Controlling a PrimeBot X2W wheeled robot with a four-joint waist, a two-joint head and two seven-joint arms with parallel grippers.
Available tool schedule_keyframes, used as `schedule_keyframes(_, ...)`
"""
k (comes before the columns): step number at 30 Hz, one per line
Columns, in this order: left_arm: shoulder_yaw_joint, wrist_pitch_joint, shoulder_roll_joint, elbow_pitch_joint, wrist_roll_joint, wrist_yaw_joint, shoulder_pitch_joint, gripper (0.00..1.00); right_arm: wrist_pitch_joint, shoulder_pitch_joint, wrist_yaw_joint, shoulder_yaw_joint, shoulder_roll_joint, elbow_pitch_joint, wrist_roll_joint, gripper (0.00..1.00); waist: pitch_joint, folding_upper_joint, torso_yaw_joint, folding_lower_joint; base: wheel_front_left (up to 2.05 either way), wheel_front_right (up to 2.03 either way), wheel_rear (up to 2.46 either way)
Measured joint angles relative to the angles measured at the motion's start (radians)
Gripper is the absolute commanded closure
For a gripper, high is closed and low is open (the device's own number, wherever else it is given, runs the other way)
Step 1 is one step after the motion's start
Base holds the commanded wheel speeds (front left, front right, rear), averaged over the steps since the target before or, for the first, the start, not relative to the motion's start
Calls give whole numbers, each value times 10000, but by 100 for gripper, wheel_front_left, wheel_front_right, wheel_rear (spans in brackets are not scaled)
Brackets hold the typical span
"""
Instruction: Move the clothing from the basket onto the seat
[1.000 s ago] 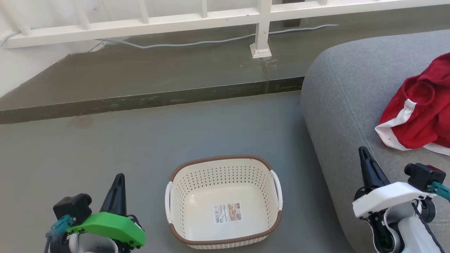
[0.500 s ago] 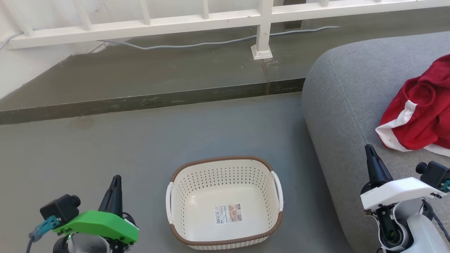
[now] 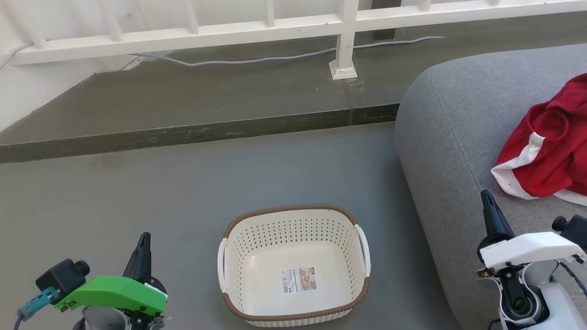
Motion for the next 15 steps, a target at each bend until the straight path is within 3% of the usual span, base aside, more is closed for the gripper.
schedule_keyframes(15,453,362,-79,305,-1983,-359,-47,100,522,-42,88,-401,88,23,2077,100,-58,0,53,0,0,0,0)
